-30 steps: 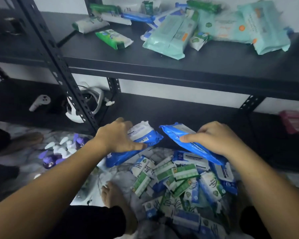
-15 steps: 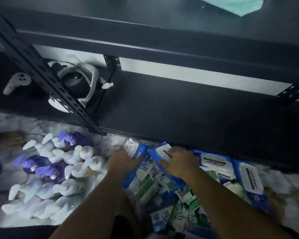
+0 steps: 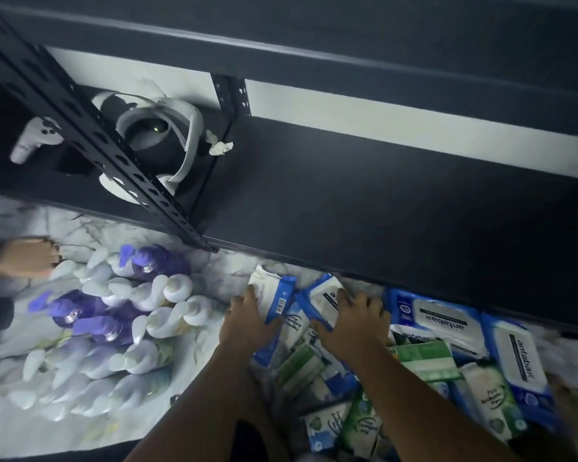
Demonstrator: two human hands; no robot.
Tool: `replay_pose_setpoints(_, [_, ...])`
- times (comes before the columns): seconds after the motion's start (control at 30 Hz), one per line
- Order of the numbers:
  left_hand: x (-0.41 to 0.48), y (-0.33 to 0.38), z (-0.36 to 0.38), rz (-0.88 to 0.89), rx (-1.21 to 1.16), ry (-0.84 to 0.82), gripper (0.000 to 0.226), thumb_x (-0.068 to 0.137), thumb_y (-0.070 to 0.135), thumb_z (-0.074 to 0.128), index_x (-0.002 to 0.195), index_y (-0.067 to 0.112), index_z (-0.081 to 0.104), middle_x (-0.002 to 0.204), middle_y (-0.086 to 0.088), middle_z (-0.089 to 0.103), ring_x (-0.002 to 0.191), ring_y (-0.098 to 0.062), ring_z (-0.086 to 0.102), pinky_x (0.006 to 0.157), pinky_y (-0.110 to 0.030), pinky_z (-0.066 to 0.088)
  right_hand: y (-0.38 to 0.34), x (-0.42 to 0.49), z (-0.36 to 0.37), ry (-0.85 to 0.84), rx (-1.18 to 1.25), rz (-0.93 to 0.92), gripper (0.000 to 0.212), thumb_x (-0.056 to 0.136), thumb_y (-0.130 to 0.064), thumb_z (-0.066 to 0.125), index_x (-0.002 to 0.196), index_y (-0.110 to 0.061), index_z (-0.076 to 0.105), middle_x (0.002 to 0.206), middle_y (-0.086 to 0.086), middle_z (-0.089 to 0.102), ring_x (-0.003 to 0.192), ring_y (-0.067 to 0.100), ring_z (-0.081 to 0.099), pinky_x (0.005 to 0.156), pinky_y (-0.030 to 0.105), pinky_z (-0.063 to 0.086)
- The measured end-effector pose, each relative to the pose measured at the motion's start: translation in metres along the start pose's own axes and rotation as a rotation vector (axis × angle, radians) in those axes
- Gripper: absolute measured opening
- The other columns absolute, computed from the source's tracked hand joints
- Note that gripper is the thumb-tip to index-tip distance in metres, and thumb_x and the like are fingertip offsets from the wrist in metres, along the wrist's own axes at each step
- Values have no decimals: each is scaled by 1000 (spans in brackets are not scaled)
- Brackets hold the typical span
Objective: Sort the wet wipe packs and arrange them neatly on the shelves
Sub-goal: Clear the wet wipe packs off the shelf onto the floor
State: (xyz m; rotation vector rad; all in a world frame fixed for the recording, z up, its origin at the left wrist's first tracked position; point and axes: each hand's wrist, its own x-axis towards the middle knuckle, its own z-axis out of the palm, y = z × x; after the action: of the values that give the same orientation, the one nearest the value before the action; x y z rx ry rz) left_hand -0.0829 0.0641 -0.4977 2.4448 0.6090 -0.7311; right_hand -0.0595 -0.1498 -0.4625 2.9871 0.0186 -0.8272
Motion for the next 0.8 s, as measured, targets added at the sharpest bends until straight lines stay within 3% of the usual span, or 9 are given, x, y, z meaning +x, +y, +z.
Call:
replay_pose_setpoints(0.17, [-19, 14, -15, 49, 68, 8, 88, 81, 65, 61, 150, 23, 25, 140, -8, 42, 130, -33, 46, 101, -50, 47, 10, -25, -27, 6, 99, -7, 91, 82, -82, 37, 154, -27, 27, 154, 9, 34, 140, 37, 28, 109, 53, 30])
replay_pose_setpoints(0.3, [-48, 45, -47, 149, 242, 61, 77, 91, 51, 55, 153, 21, 22, 147, -8, 40, 133, -33, 43, 100, -48, 47, 19, -58, -61, 79, 129, -42, 85, 83, -79, 37, 150, -28, 36, 147, 9, 42, 135, 36, 35, 105, 51, 37])
replay_pose_setpoints(0.5, [-126, 98, -119, 318, 295, 190, 59, 90, 37, 52, 144, 22, 35, 135, -6, 51, 126, -31, 51, 95, -46, 49, 31, -119, -125, 266, 146, -95, 77, 83, -76, 42, 141, -26, 48, 133, 5, 53, 122, 33, 46, 93, 44, 44])
replay_pose_setpoints(0.63, [-186, 118, -173, 454, 262, 372, 55, 88, 35, 51, 141, 24, 42, 130, -3, 56, 121, -30, 55, 89, -43, 51, 38, -162, -180, 451, 227, -162, 74, 85, -75, 40, 140, -28, 51, 128, 2, 58, 117, 30, 51, 92, 42, 49])
replay_pose_setpoints(0.8, [-244, 133, -241, 659, 372, 661, 51, 86, 35, 51, 136, 23, 46, 120, 0, 62, 111, -29, 59, 79, -39, 53, 43, -202, -258, 690, 323, -287, 55, 92, -61, 46, 133, -26, 60, 124, -2, 60, 116, 26, 52, 93, 44, 50])
